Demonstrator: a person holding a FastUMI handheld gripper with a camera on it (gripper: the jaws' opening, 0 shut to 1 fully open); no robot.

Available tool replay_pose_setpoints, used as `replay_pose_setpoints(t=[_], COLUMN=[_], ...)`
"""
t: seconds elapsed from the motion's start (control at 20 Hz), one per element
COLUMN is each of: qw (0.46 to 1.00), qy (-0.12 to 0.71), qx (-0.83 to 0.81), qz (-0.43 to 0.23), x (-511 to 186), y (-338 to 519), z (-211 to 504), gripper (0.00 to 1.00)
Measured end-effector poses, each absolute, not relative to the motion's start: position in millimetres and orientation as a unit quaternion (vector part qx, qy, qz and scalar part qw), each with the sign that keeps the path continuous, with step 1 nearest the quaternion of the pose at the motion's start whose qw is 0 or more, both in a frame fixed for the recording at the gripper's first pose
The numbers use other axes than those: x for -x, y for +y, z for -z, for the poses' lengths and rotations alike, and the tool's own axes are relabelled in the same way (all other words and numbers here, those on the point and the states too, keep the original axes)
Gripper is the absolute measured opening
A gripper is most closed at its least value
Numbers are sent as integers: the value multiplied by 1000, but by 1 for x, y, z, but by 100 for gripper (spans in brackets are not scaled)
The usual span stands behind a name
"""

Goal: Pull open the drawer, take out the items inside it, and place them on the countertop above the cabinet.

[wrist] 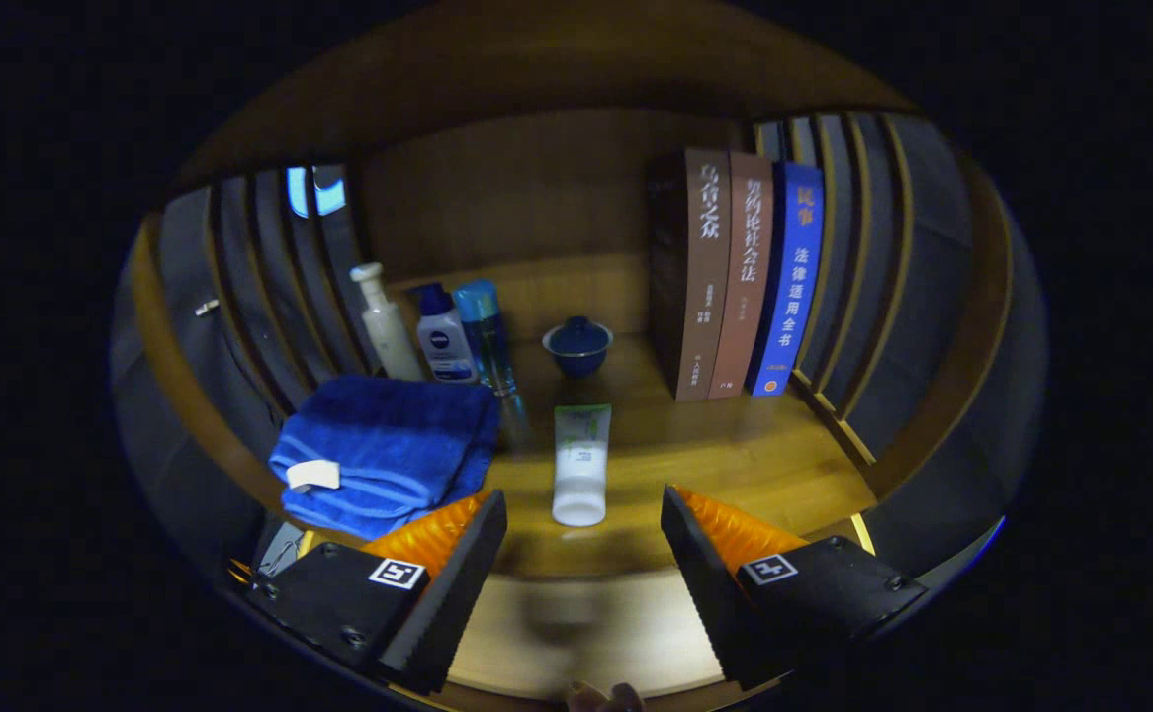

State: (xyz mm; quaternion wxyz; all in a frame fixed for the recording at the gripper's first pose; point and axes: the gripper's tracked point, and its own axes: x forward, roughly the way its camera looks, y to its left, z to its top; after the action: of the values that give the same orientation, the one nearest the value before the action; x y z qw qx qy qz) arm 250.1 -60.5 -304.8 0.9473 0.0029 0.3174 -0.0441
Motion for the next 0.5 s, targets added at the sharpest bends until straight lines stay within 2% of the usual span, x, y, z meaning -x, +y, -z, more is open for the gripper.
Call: replay_pose_setpoints(t=[0.25,0.5], qw=[972,981], qy=[234,191], qx=[-8,9], qz=[12,17], x=[-169,-68], y=[-35,-29], z=[267,273], gripper=[100,100])
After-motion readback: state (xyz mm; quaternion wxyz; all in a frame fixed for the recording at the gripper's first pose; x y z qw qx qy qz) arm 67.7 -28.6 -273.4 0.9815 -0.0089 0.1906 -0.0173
